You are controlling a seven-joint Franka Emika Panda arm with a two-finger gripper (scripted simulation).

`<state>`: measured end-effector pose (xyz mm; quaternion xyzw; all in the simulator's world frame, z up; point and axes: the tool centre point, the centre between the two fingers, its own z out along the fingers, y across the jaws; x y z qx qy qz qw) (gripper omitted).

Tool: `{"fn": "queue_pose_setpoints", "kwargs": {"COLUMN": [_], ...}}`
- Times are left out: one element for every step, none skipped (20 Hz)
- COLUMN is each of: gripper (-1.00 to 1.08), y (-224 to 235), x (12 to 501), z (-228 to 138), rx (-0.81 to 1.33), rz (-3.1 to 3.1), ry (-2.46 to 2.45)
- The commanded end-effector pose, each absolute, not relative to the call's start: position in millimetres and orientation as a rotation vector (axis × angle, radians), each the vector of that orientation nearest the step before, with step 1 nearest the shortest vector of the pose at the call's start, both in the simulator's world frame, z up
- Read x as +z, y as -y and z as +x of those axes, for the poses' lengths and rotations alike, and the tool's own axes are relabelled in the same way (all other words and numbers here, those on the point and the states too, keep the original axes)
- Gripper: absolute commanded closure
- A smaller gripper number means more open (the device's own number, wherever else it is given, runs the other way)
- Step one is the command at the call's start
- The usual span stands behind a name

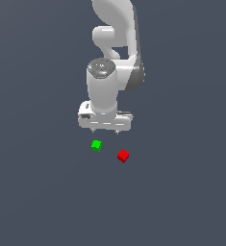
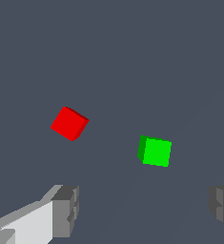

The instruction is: Stack the red cube on top of the green cube.

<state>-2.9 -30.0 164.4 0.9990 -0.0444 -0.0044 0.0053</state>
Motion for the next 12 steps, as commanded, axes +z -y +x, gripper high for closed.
{"fn": "queue_pose_setpoints", "kwargs": {"gripper": [-0.92,-0.92,-0.92,-0.92,-0.92,-0.92,-0.92,-0.92,-0.92,-0.92,-0.92,-0.92], "y": [26,24,22,20,17,14,11,8,5,2,-2,-5], "x": [160,158,156,154,151,149,146,142,139,136,132,128], "z": [-2,-2,-1,-1,0,1,2,3,4,6,7,9], "rx": [-0.014,-0.014,-0.013,-0.013,-0.013,-0.012,-0.012,-0.011,-0.011,-0.01,-0.01,-0.009], "rz": [3.126,3.126,3.125,3.123,3.122,3.12,3.117,3.115,3.111,3.108,3.103,3.098], "ry": [0.174,0.192,0.212,0.234,0.258,0.283,0.311,0.34,0.371,0.404,0.439,0.473]}}
